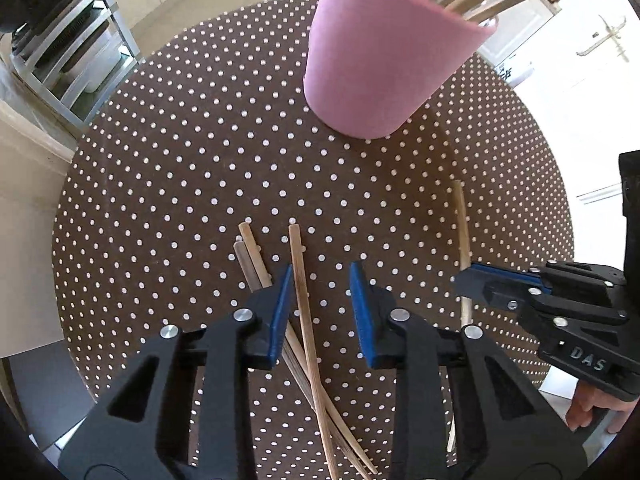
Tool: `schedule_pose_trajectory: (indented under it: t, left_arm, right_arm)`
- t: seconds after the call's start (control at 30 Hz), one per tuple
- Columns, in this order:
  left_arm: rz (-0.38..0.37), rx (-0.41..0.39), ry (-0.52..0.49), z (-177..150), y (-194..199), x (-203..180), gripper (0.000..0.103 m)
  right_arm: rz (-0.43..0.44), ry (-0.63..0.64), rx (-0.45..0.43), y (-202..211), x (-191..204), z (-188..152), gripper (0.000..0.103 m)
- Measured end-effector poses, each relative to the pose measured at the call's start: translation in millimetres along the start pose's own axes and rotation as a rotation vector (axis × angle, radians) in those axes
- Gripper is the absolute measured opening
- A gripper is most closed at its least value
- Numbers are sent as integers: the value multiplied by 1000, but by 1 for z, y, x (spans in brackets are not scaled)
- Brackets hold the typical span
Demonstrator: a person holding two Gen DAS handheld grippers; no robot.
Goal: Organize utensils
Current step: 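Grasp a table chopstick with the right tool while the left tool grasps another, then lift both held chopsticks up over the pink cup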
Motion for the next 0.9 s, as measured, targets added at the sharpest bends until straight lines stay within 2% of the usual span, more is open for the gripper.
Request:
schedule_pose_trajectory:
  t: [0.2, 0.43, 0.53, 0.67, 0.9]
  left_arm:
    - [7, 30, 11, 6, -17, 0, 20]
    - [16, 38, -8, 10, -24, 3, 18]
    - [35, 38, -19, 6, -25, 6, 8]
    - [28, 17, -17, 4, -19, 4, 6]
    - [5, -98, -32, 5, 25, 1, 6]
  right_arm:
    - [19, -1, 5, 3, 3, 4, 5]
    - [32, -5, 14, 1, 8, 7, 5]
    - [35, -1, 7, 4, 12, 7, 5]
    - [40, 3, -9, 9, 19, 6, 5]
    - [67, 19, -96, 36, 37, 1, 5]
Point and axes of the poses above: each gripper's, at about its wrist camera, not at the fingertips, and y roughly against the way its jaws point, x to its left, z to its top, the point moved 8 cm from there along -y, roughly the way its jaws point, and after that the axes turned 15 degrees about -y, right-handed, at the moved point
